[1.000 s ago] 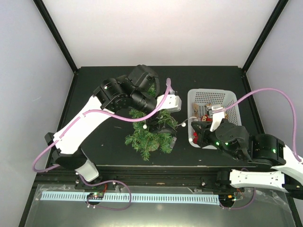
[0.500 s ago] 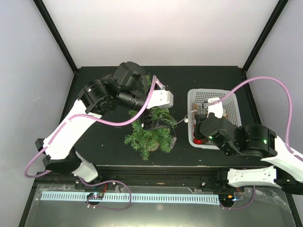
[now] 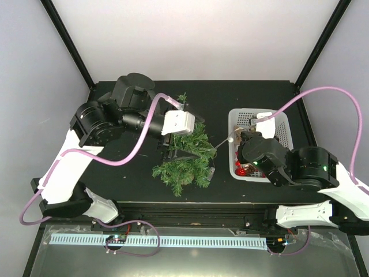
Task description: Decorate the small christmas tree
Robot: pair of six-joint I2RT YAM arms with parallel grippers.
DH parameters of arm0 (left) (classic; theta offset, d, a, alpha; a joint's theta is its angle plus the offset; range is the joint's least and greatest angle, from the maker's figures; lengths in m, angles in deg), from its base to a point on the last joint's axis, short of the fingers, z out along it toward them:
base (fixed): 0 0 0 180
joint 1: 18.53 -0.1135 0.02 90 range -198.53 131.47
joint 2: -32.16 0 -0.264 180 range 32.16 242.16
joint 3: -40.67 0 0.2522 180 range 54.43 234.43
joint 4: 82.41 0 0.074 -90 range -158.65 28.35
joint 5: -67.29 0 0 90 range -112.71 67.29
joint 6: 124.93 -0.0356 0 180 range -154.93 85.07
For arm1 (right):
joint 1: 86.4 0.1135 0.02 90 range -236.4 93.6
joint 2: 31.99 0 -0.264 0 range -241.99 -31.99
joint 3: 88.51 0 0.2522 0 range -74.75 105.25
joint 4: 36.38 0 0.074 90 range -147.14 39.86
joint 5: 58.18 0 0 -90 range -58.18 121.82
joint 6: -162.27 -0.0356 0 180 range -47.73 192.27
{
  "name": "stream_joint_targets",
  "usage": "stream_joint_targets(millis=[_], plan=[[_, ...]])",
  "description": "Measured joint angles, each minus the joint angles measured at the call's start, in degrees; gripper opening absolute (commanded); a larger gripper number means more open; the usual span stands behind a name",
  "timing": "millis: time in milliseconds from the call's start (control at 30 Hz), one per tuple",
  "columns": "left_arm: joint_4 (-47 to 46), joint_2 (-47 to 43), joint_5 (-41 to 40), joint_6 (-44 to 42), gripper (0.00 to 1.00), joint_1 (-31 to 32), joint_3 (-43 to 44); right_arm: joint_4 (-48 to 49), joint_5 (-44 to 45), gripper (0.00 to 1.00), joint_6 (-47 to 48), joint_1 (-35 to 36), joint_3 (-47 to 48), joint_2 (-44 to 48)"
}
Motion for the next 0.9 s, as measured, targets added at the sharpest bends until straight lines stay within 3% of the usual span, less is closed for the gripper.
stream_joint_targets(millis=[233, 567, 667, 900], plan=[[0.2, -2.0, 1.3, -1.3, 0.99, 0.0, 1.4, -2.0, 0.4, 0.01, 1.8, -3.0, 5.1, -3.1], [-2.4, -6.7, -4.7, -0.8, 0.99, -2.1, 4.3, 4.4, -7.4, 0.01, 10.2, -18.2, 6.2, -8.7], [-4.6, -6.9, -5.6, 1.8, 0.99, -7.5, 4.5, 6.5, -10.5, 0.01, 12.9, -21.3, 9.4, -11.8], [-10.9, -4.3, 2.0, 14.6, 0.97, -31.6, 4.3, 11.8, -15.8, 0.01, 16.6, -22.9, 16.2, -18.8]])
